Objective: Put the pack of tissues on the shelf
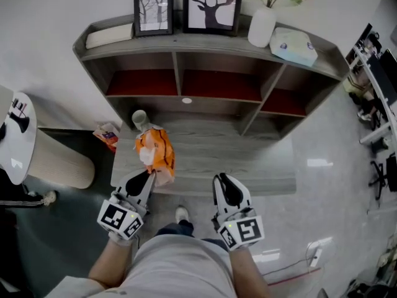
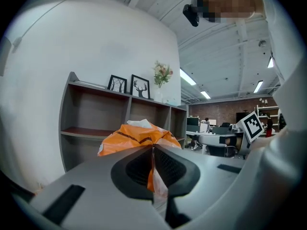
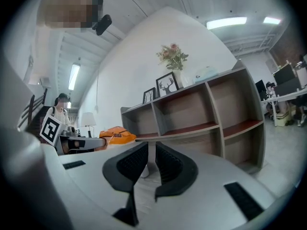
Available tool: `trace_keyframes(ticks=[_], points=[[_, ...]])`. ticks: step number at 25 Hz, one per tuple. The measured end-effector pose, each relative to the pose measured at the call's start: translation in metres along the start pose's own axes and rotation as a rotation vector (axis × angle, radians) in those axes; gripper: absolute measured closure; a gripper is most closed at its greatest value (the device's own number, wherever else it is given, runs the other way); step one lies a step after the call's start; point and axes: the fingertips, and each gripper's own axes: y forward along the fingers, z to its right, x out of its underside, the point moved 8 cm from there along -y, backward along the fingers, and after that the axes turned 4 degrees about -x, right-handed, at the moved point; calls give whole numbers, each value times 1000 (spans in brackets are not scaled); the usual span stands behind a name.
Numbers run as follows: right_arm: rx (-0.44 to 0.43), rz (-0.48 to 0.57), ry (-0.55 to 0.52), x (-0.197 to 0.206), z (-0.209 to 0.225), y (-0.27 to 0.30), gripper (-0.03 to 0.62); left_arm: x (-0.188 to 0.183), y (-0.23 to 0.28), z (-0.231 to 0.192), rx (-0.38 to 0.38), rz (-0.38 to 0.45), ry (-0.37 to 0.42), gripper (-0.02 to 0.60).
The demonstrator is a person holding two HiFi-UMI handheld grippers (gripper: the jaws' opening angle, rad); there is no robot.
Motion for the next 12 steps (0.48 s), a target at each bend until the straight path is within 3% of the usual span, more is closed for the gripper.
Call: trace_keyframes(ticks=[12], points=[[76,26,-18,-10,-10,58,537,-22,57,-43,177,-6,51,563]])
